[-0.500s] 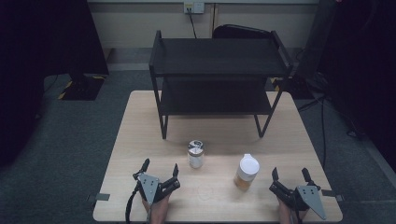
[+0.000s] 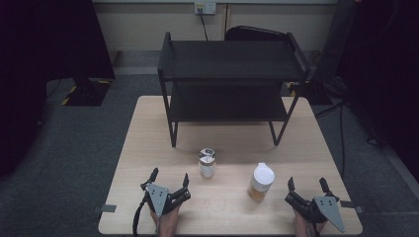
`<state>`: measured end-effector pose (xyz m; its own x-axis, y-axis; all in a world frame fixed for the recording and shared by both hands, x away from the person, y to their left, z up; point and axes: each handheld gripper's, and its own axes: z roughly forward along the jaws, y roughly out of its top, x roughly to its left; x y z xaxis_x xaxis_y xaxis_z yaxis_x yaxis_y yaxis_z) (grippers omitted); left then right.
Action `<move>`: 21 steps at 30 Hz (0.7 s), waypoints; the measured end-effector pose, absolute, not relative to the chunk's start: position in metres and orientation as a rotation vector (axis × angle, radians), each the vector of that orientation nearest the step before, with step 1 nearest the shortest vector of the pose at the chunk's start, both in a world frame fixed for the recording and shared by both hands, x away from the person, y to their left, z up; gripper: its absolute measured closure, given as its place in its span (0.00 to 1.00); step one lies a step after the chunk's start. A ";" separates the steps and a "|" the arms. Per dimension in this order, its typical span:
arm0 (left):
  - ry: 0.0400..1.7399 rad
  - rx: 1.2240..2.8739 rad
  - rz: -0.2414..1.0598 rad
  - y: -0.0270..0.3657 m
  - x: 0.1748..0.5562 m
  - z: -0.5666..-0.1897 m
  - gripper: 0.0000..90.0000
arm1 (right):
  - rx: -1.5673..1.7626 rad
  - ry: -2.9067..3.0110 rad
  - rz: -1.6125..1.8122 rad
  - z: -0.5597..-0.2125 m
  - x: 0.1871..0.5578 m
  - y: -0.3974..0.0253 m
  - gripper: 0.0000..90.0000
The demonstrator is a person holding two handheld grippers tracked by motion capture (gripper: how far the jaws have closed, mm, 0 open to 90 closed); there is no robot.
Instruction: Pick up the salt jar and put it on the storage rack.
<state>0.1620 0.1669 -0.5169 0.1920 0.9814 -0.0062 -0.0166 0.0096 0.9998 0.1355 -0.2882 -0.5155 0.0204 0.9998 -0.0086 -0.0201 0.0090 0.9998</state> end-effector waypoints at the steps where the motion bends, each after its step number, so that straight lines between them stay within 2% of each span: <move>1: 1.057 1.276 1.069 0.167 0.162 -0.517 0.00 | 1.199 1.183 1.198 -0.515 0.136 -0.288 0.00; 21: 1.060 1.276 1.067 0.167 0.162 -0.517 0.00 | 1.200 1.180 1.194 -0.515 0.136 -0.287 0.00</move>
